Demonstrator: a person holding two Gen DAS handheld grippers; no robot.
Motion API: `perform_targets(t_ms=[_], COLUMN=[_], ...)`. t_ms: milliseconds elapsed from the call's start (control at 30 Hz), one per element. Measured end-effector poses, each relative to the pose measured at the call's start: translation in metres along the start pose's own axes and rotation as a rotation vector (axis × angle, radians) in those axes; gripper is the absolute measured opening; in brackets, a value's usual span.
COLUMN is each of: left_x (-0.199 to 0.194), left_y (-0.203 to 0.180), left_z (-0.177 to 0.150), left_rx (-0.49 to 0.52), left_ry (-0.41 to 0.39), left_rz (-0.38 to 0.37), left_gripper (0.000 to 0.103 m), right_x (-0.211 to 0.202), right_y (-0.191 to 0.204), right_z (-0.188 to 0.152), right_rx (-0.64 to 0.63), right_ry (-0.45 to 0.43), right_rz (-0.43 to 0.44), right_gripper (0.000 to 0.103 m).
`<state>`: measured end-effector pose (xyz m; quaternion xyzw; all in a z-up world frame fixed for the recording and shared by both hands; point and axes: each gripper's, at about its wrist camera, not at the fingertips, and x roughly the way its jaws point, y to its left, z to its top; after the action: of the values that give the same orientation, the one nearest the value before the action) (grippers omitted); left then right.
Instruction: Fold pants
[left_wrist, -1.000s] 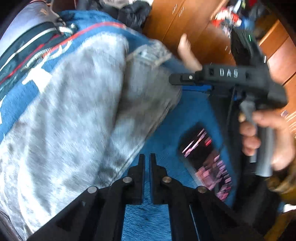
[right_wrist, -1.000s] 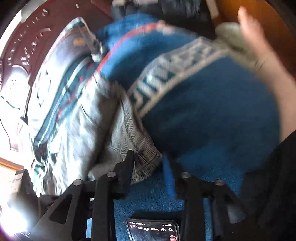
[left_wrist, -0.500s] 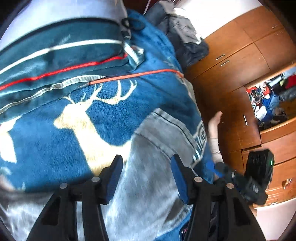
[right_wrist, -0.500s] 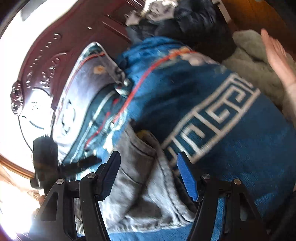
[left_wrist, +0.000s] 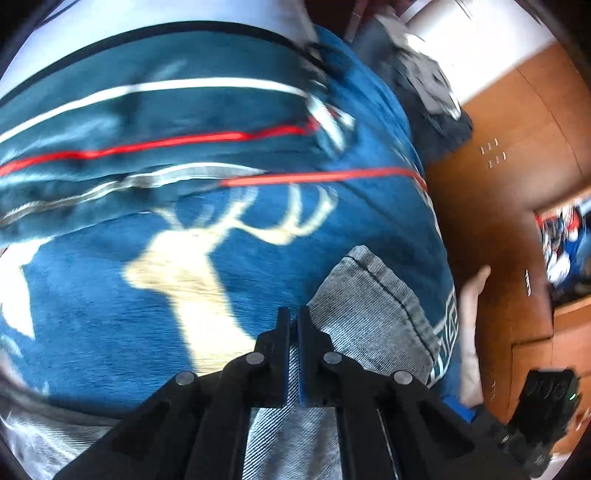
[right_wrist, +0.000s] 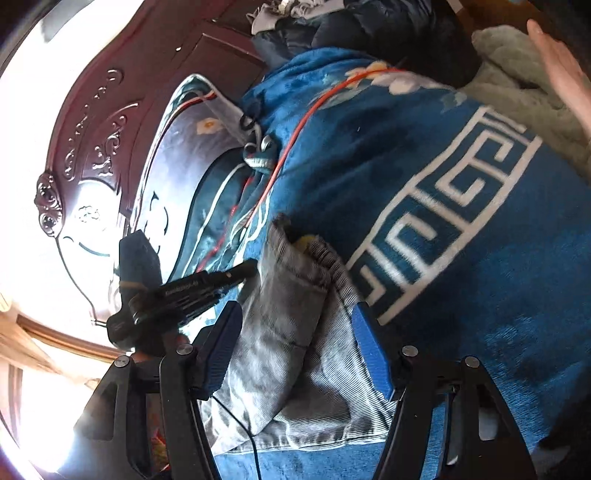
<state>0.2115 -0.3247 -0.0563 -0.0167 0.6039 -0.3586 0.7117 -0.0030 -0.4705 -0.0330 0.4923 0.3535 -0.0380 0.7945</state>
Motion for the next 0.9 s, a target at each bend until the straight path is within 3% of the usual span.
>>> perform_targets(t_ms=[133, 267, 367, 433, 467, 667, 733, 833, 900], left_x=[-0.012, -0.017, -0.015, -0.013, -0.014, -0.029, -0.032, -0.021, -0.011], left_y=[0.011, 0.012, 0.013, 0.014, 0.014, -0.004, -0.018, -0.032, -0.035], left_z=[-0.002, -0.003, -0.005, -0.007, -0.008, -0.014, -0.018, -0.026, -0.033], left_rx=[-0.008, -0.008, -0.013, -0.016, -0.02, 0.048, 0.103, 0.182, 0.208], left_ry=[-0.021, -0.029, -0.021, -0.009, -0.005, 0.003, 0.014, 0.068, 0.097], left_rz=[-0.039, -0.022, -0.018, -0.024, -0.036, -0.15, -0.152, -0.079, -0.033], left_gripper=[0.005, 0.004, 0.005, 0.004, 0.005, 0.004, 0.004, 0.004, 0.004], right_x=[0.016, 0.039, 0.058, 0.066, 0.068, 0.023, -0.004, -0.026, -0.019], right_y=[0.002, 0.009, 0.011, 0.012, 0.013, 0.062, 0.081, 0.083, 0.059], right_z=[-0.007, -0.011, -0.01, -0.011, -0.012, -0.019, -0.03, -0.05, -0.058], right_rx=[0.011, 0.009, 0.008, -0.014, -0.036, -0.225, -0.285, -0.327, -0.267], right_ry=[0.047, 0.082, 0.08, 0.071, 0.057, -0.062, -0.097, -0.131, -0.066], right_rz=[0.02, 0.061, 0.071, 0.048, 0.031, 0.101, 0.138, 0.003, -0.128], right_gripper=[0.06, 0.058, 0.049, 0.021, 0.013, 0.009, 0.009, 0.011, 0.016])
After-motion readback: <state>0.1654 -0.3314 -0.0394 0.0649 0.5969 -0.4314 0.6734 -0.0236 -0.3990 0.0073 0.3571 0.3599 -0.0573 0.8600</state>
